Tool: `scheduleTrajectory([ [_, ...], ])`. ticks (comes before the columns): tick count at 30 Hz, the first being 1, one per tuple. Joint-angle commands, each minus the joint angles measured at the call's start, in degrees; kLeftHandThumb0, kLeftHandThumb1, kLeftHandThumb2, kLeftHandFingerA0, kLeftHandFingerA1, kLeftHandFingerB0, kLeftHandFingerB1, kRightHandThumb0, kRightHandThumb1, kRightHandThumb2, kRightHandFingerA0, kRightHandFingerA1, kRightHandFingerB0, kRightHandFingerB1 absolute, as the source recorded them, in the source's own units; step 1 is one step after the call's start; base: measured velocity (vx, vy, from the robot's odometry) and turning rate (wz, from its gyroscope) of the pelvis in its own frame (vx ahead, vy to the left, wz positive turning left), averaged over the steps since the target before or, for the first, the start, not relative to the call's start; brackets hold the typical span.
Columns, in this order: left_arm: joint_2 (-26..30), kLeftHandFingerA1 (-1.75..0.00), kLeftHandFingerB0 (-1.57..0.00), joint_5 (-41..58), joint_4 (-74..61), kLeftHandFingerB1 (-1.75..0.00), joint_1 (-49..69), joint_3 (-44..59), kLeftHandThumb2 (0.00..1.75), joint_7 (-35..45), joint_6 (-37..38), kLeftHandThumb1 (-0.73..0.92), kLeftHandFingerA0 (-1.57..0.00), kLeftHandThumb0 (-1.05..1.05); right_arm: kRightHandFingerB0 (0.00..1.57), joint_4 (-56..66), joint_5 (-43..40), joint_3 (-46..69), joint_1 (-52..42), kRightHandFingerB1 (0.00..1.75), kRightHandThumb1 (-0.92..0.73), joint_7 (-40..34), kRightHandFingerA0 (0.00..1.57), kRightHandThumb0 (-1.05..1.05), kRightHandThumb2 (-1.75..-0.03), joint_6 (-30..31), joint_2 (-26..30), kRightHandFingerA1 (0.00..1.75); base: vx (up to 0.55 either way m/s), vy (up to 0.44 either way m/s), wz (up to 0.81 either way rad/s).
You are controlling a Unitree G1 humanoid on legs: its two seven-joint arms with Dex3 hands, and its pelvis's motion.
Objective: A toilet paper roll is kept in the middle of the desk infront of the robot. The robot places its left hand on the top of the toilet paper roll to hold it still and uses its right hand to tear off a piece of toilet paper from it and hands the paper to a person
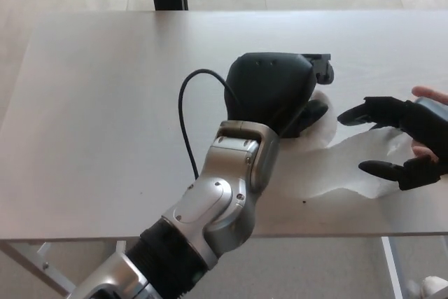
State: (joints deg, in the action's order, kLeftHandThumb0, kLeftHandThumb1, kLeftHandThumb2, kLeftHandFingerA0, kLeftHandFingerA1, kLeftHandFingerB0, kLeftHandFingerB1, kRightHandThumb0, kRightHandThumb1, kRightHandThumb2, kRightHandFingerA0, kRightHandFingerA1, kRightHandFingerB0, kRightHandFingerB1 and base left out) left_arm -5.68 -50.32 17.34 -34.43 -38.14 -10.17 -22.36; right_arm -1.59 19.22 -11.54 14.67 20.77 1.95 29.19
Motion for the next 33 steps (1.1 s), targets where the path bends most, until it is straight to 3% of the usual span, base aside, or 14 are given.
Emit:
scheduleTrajectory([
  [1,2.49,-0.68,-0.72,-0.84,0.42,-0.51,2.84,0.34,0.62,-0.80,0.57,0.75,-0.78,-0.53,0.36,1.89,2.94,-0.79,0.15,0.38,-0.67,1.77,0.24,-0.55,-0.60,4.25,1.16,0.58,0.00,0.000,0.00],
  [5,3.47,-0.68,-0.67,-1.02,1.02,-0.51,4.16,1.97,0.63,-4.58,0.90,0.76,-0.79,-0.48,0.38,3.38,8.41,-5.54,2.19,0.36,-0.62,8.79,0.36,-0.51,-0.58,11.10,4.76,0.59,0.00,0.000,0.00],
  [10,4.13,-0.73,-0.69,-0.94,1.50,-0.52,4.05,2.68,0.63,-6.16,1.83,0.76,-0.81,-0.48,0.34,4.51,11.48,-9.65,3.19,0.51,-0.45,12.66,0.42,-0.54,-0.84,13.20,7.89,0.65,0.00,0.000,0.00],
  [12,4.21,-0.70,-0.72,-1.23,1.88,-0.52,3.65,2.69,0.62,-6.96,2.17,0.75,-0.85,-0.49,0.39,5.20,12.56,-10.91,3.27,0.51,-0.43,13.60,0.55,-0.52,-0.81,15.01,8.15,0.66,0.00,0.000,0.00],
  [13,3.88,-0.68,-0.71,-1.00,1.42,-0.52,3.90,2.72,0.62,-6.67,2.02,0.74,-0.84,-0.48,0.48,5.55,13.06,-11.61,3.40,0.38,-0.53,14.01,0.59,-0.46,-0.57,14.73,8.52,0.62,0.00,0.000,0.00],
  [14,3.89,-0.67,-0.70,-1.37,1.20,-0.51,3.93,2.38,0.62,-6.24,1.62,0.75,-0.83,-0.48,0.39,5.64,13.83,-12.34,3.82,0.51,-0.42,14.41,0.55,-0.51,-0.83,14.94,8.75,0.67,0.00,0.000,0.00],
  [17,3.60,-0.65,-0.70,-1.63,2.04,-0.51,3.72,1.83,0.63,-6.80,1.83,0.75,-0.83,-0.47,0.42,5.75,13.94,-12.96,4.53,0.52,-0.40,14.78,0.54,-0.48,-0.79,15.54,8.35,0.68,0.00,0.000,0.00],
  [18,3.47,-0.65,-0.70,-1.48,1.99,-0.51,3.76,1.81,0.63,-6.62,1.82,0.75,-0.83,-0.47,0.50,5.86,13.95,-13.01,4.59,0.38,-0.51,14.83,0.57,-0.42,-0.56,15.85,8.08,0.62,0.00,0.000,0.00],
  [19,3.25,-0.63,-0.69,-1.29,1.97,-0.50,3.69,1.65,0.63,-6.26,1.90,0.75,-0.81,-0.47,0.43,5.93,13.70,-12.79,4.62,0.52,-0.39,14.57,0.54,-0.46,-0.78,16.05,7.52,0.67,0.00,0.000,0.00],
  [20,2.92,-0.61,-0.68,-1.13,2.05,-0.50,3.59,1.59,0.63,-6.06,1.73,0.75,-0.80,-0.47,0.52,5.90,13.28,-12.35,4.47,0.39,-0.50,13.84,0.60,-0.40,-0.55,16.02,6.81,0.62,0.00,0.000,0.00],
  [22,2.69,-0.61,-0.69,-1.32,2.37,-0.50,3.39,1.46,0.63,-6.38,1.61,0.75,-0.80,-0.48,0.53,6.39,13.43,-11.96,4.13,0.39,-0.51,13.13,0.62,-0.42,-0.56,16.28,6.18,0.66,0.00,0.000,0.00],
  [24,2.57,-0.61,-0.68,-1.07,2.44,-0.50,3.21,1.47,0.63,-6.33,2.08,0.75,-0.79,-0.47,0.48,6.36,14.14,-11.66,3.68,0.54,-0.40,11.08,0.66,-0.49,-0.80,15.06,5.81,0.72,0.00,0.000,0.00],
  [26,2.31,-0.62,-0.65,-1.74,2.18,-0.48,2.86,1.03,0.64,-4.43,0.41,0.79,-0.74,-0.49,0.57,6.68,15.50,-11.84,3.45,0.41,-0.54,9.64,0.74,-0.44,-0.57,15.75,4.83,0.78,0.00,0.000,0.00],
  [33,1.73,-0.58,-0.69,-1.16,2.51,-0.50,3.59,1.33,0.63,-6.43,1.93,0.76,-0.78,-0.49,0.86,5.98,17.74,-10.00,0.70,0.57,-0.65,0.62,0.72,-0.32,-0.59,13.53,0.89,1.66,0.00,0.000,0.00],
])
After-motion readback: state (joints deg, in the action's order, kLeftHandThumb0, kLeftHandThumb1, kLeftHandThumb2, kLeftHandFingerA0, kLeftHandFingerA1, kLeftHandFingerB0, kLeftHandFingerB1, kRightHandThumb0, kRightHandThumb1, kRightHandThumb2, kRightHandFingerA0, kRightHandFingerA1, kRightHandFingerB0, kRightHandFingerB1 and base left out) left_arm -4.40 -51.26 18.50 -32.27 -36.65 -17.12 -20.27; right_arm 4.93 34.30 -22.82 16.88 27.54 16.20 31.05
